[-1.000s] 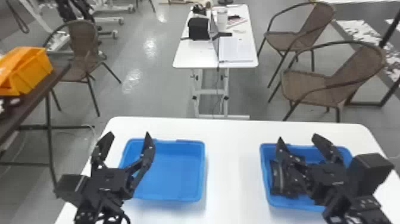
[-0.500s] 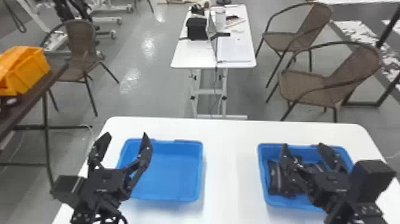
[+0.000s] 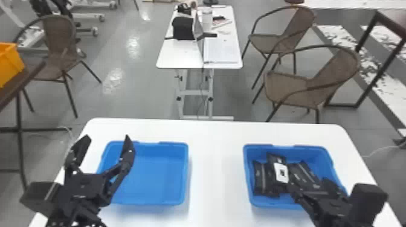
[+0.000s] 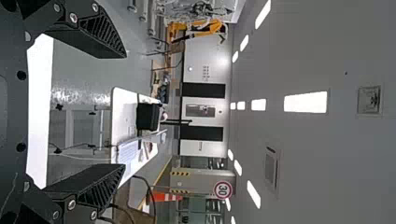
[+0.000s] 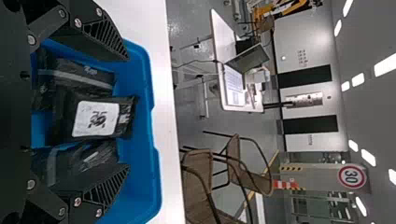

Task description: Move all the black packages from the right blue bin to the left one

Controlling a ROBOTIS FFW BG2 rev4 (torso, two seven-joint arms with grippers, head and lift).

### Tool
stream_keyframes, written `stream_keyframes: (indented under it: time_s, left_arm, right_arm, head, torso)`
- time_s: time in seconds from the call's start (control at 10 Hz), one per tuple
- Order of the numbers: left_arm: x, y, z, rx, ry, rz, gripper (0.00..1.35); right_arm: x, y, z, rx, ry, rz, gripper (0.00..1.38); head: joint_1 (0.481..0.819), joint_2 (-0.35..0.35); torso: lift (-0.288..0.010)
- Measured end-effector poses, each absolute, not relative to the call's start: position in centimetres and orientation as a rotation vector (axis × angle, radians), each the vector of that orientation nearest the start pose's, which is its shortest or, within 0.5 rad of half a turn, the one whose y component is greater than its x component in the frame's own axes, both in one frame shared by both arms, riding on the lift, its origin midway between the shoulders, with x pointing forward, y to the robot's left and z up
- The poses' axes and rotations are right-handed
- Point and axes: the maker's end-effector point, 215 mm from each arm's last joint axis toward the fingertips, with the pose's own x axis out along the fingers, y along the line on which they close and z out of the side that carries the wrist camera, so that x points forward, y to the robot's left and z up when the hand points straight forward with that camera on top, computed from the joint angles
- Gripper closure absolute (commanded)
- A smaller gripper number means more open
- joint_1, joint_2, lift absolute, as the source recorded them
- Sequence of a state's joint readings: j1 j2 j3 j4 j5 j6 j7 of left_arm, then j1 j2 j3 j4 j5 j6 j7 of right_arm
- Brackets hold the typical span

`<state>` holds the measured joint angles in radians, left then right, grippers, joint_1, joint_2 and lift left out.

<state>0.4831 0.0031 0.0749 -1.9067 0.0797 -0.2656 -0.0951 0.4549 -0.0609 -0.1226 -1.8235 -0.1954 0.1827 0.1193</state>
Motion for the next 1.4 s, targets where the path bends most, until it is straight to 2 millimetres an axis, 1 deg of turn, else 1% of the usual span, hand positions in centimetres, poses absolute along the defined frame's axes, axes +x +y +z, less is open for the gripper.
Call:
stream_keyframes:
  time_s: [0.2, 0.3, 0.5, 0.7, 0.8, 1.0, 1.3, 1.4]
  left_arm:
    - [44.1, 25.5, -32.5, -0.031, -0.123, -0.016, 0.2]
    - [44.1, 25.5, -32.5, -0.03, -0.122, -0.015, 0.2]
    - [44.1, 25.5, -32.6, -0.031, -0.12, -0.015, 0.2]
    - [44.1, 25.6, -32.6, -0.03, -0.12, -0.015, 0.2]
    - [44.2, 25.6, -32.6, -0.029, -0.12, -0.015, 0.2]
    - [44.2, 25.6, -32.6, -0.029, -0.119, -0.014, 0.2]
    - [44.1, 25.6, -32.7, -0.029, -0.116, -0.016, 0.2]
    - [44.1, 25.6, -32.8, -0.029, -0.115, -0.016, 0.2]
  right_arm:
    - [42.2, -30.8, -51.8, 0.139, 0.437, -0.012, 0.24]
    - [42.1, -31.8, -53.3, 0.135, 0.473, -0.026, 0.23]
    - [42.9, -33.5, -56.1, 0.147, 0.53, -0.021, 0.23]
    - [43.9, -34.9, -57.6, 0.147, 0.57, -0.02, 0.23]
    - [44.3, -35.3, -57.9, 0.146, 0.58, -0.019, 0.23]
    - [44.9, -35.5, -58.5, 0.15, 0.598, -0.016, 0.23]
    - [45.4, -35.3, -60.3, 0.16, 0.674, 0.015, 0.24]
    - [45.4, -35.5, -60.7, 0.148, 0.694, 0.013, 0.61]
  head:
    - [0.695, -0.068]
    - [0.695, -0.077]
    - [0.695, -0.099]
    - [0.695, -0.116]
    - [0.695, -0.122]
    - [0.695, -0.124]
    - [0.695, -0.121]
    - [0.695, -0.123]
  torso:
    - [0.0]
    - [0.0]
    - [0.0]
    - [0.0]
    - [0.0]
    - [0.0]
    - [0.0]
    - [0.0]
